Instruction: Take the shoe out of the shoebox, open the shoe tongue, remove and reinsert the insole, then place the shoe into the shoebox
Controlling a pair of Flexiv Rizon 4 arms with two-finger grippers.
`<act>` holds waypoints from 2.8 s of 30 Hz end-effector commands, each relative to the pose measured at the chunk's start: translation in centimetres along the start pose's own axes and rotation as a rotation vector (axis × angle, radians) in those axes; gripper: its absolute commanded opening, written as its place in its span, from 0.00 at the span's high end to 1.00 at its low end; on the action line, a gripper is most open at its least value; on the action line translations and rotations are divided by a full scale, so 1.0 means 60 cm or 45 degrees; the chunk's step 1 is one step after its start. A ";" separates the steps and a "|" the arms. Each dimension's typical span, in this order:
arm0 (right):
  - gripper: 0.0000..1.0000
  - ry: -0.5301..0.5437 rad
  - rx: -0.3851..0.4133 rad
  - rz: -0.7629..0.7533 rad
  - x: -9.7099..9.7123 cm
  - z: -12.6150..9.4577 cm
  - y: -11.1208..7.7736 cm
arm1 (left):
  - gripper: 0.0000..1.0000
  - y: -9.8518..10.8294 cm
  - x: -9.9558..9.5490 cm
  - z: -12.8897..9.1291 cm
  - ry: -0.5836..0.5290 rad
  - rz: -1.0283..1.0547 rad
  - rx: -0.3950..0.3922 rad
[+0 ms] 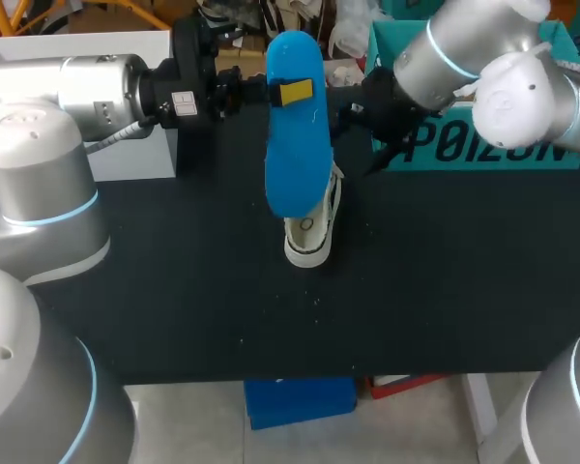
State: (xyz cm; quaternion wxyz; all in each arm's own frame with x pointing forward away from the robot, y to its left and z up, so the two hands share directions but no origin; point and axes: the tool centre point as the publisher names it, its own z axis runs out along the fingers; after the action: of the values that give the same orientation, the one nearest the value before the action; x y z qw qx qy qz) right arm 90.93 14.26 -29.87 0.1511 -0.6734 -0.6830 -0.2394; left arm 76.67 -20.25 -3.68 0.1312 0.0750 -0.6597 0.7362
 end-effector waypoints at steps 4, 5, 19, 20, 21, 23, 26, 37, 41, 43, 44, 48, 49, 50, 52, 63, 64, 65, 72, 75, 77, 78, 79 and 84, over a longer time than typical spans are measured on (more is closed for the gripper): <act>0.00 0.431 0.018 0.081 -0.019 -0.001 -0.012 | 1.00 0.001 0.002 0.002 -0.009 0.000 -0.001; 0.00 0.473 0.015 0.101 -0.022 -0.003 -0.014 | 1.00 0.001 0.002 0.002 -0.009 0.000 -0.001; 0.00 0.796 -0.061 0.146 -0.007 -0.043 -0.008 | 1.00 0.001 0.002 0.002 -0.009 0.000 -0.001; 0.00 0.805 -0.066 0.144 -0.005 -0.047 -0.007 | 1.00 0.001 0.002 0.002 -0.009 0.000 -0.001; 0.00 0.807 -0.071 0.144 -0.004 -0.051 -0.007 | 1.00 0.001 0.002 0.002 -0.009 0.000 -0.001; 0.00 0.810 -0.083 0.143 -0.003 -0.058 -0.006 | 1.00 0.001 0.002 0.002 -0.009 0.000 -0.001; 0.00 0.828 -0.094 0.150 -0.001 -0.066 -0.006 | 1.00 0.001 0.002 0.002 -0.009 0.000 -0.001; 0.00 0.916 -0.108 0.179 0.009 -0.093 -0.008 | 1.00 0.001 0.002 0.002 -0.009 0.000 -0.001; 0.00 0.934 -0.143 0.178 0.013 -0.101 -0.009 | 1.00 0.001 0.002 0.002 -0.009 0.000 -0.001; 0.00 0.934 -0.143 0.178 0.013 -0.101 -0.009 | 1.00 -0.003 0.003 0.001 -0.138 0.315 -0.146; 0.00 0.934 -0.143 0.178 0.013 -0.101 -0.009 | 1.00 -0.004 0.008 0.002 -0.185 0.477 -0.205; 0.00 0.934 -0.143 0.178 0.013 -0.101 -0.009 | 1.00 0.007 0.029 0.009 -0.267 0.970 -0.374; 0.00 0.934 -0.143 0.178 0.013 -0.101 -0.009 | 1.00 0.015 0.035 0.012 -0.281 1.074 -0.398; 0.00 0.934 -0.143 0.178 0.013 -0.101 -0.009 | 1.00 0.025 0.040 0.014 -0.283 1.159 -0.414; 0.00 0.934 -0.143 0.178 0.013 -0.101 -0.009 | 1.00 0.049 0.044 0.018 -0.306 1.314 -0.478; 0.00 0.934 -0.143 0.178 0.013 -0.101 -0.009 | 1.00 0.075 0.033 0.020 -0.370 1.248 -0.480; 0.00 0.934 -0.143 0.178 0.013 -0.101 -0.009 | 1.00 0.075 0.033 0.020 -0.370 1.248 -0.480; 0.00 0.934 -0.143 0.178 0.013 -0.101 -0.009 | 1.00 0.075 0.033 0.020 -0.370 1.248 -0.480; 0.00 0.934 -0.143 0.178 0.013 -0.101 -0.009 | 1.00 0.075 0.033 0.020 -0.370 1.248 -0.480; 0.00 0.934 -0.143 0.178 0.013 -0.101 -0.009 | 1.00 0.075 0.033 0.020 -0.370 1.248 -0.480; 0.00 0.934 -0.143 0.178 0.013 -0.101 -0.009 | 1.00 0.093 0.056 0.026 -0.354 1.375 -0.476; 0.00 0.934 -0.143 0.178 0.013 -0.101 -0.009 | 1.00 0.107 0.070 0.028 -0.331 1.440 -0.449; 0.00 0.934 -0.143 0.178 0.013 -0.101 -0.009 | 1.00 0.121 0.081 0.027 -0.325 1.463 -0.421; 0.00 0.934 -0.143 0.178 0.013 -0.101 -0.009 | 1.00 0.179 0.116 0.013 -0.270 1.629 -0.323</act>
State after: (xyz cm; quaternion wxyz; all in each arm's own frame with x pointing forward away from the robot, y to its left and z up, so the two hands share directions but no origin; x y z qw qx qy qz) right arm 89.66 11.61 -24.34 0.3651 -0.5943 -0.5223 -0.4905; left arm 68.99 -23.75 -8.97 -0.3216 -0.2807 -0.7312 0.5322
